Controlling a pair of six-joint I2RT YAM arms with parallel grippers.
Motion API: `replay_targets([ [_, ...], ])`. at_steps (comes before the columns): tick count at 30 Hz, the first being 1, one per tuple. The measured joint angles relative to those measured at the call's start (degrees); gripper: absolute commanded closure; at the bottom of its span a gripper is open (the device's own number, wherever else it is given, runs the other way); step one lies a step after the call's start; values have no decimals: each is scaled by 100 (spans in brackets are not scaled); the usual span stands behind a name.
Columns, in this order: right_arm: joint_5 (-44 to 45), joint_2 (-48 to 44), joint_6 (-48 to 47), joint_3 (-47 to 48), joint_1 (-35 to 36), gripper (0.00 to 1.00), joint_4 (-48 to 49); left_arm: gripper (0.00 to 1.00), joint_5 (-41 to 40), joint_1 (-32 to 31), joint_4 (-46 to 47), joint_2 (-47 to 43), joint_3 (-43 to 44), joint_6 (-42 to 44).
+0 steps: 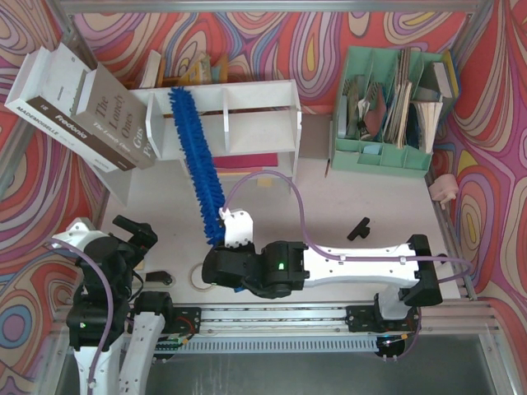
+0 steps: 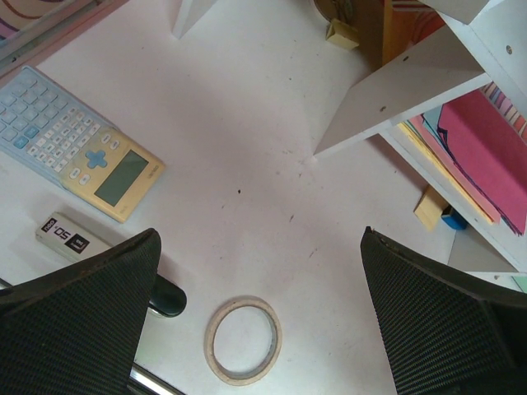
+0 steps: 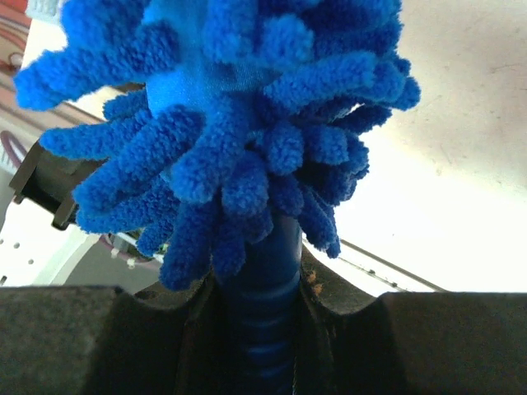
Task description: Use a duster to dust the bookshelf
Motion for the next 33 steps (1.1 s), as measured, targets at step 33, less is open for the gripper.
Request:
replay_targets([
  [33,-118,153,-269,-63,107,100,629,2,2,0,4,2,-9,2],
])
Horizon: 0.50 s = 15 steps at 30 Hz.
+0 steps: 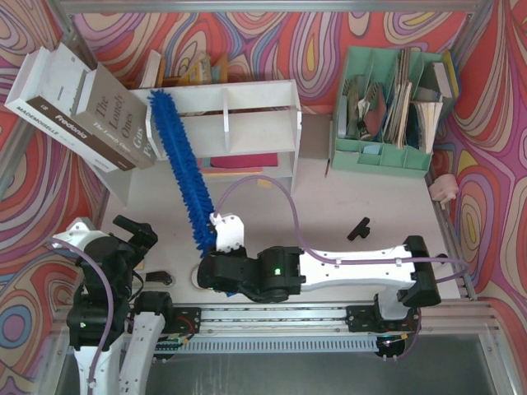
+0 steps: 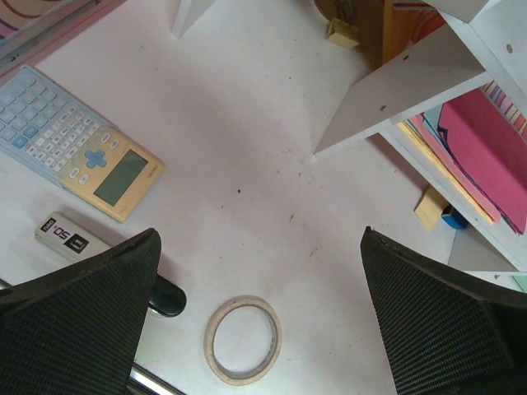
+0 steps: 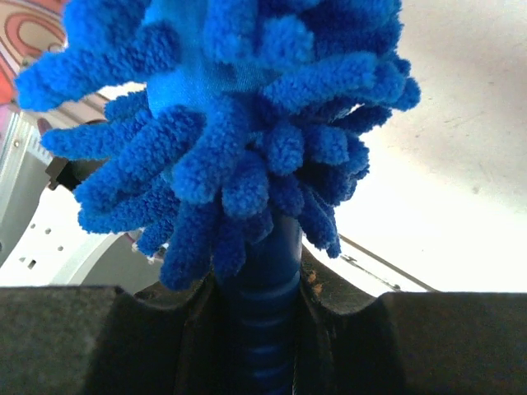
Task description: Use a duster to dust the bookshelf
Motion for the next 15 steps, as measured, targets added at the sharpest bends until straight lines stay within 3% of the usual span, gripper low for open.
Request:
replay_targets([
  [8,538,-750,647,-356,-7,100,-629,2,17,0,17,11,0,-2],
  [15,476,-802,986,-820,-4,100,-800,2,17,0,26,46,0,-2],
])
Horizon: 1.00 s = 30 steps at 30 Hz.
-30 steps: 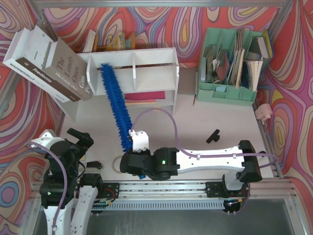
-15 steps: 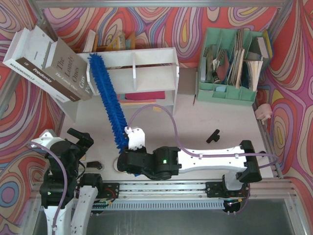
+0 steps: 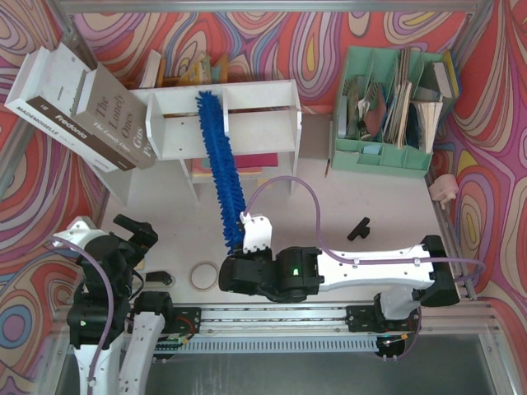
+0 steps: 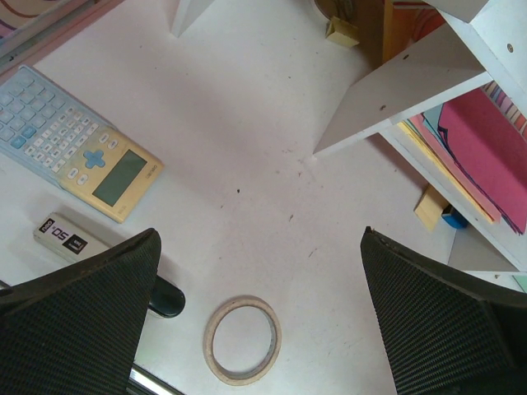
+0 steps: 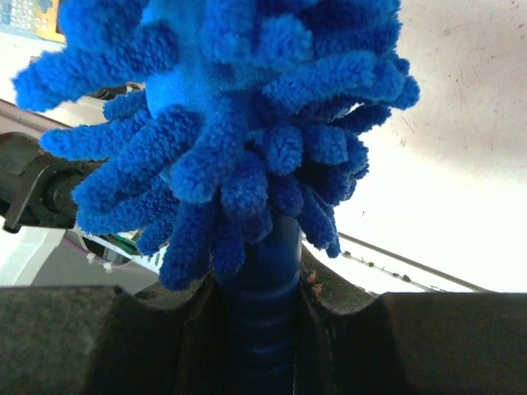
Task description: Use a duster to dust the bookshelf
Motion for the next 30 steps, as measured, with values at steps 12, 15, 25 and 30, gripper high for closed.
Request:
replay_targets([
  [12,-398,81,83,-323,-83,100,345,2,2,0,4,7,0,0],
  [15,-542,245,-94,-177,-114,100,511,2,2,0,4,7,0,0],
  [25,-1163,1156,-793,828,-131,100,1019,2,-2,0,7,7,0,0],
  [30,-992,1058,-599,682,-138,100,990,2,-2,0,4,7,0,0],
])
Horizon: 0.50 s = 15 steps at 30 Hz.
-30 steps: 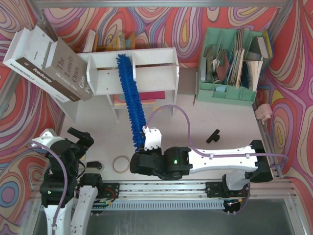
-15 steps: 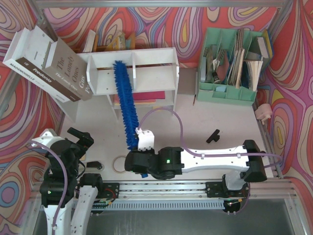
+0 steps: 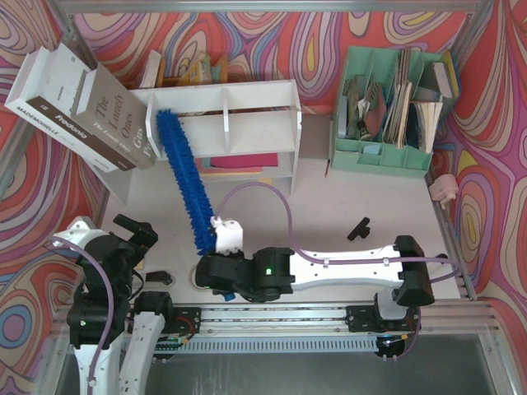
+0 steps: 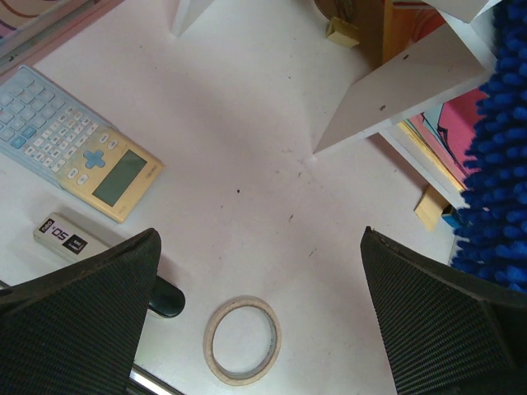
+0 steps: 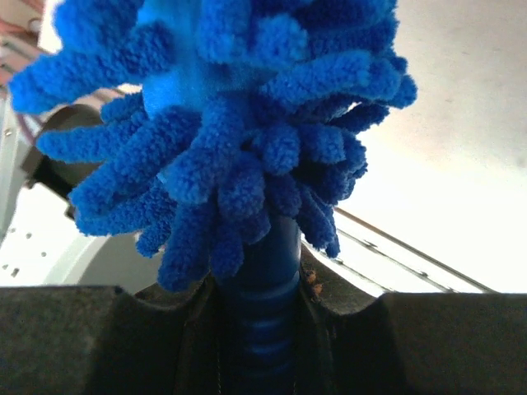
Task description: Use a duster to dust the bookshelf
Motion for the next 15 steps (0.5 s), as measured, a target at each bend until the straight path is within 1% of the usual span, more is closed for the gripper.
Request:
replay_targets([
  [4,201,-487,334,-586,-59,100,-173,2,0,0,2,0,0,0],
  [7,291,-708,529,-706,-151,100,-321,2,2,0,2,0,0,0],
  [11,199,-634,463,-669,-201,100,-205,2,0,0,2,0,0,2],
  [15,7,-225,229,-302,-197,100,37,2,0,0,0,0,0,2],
])
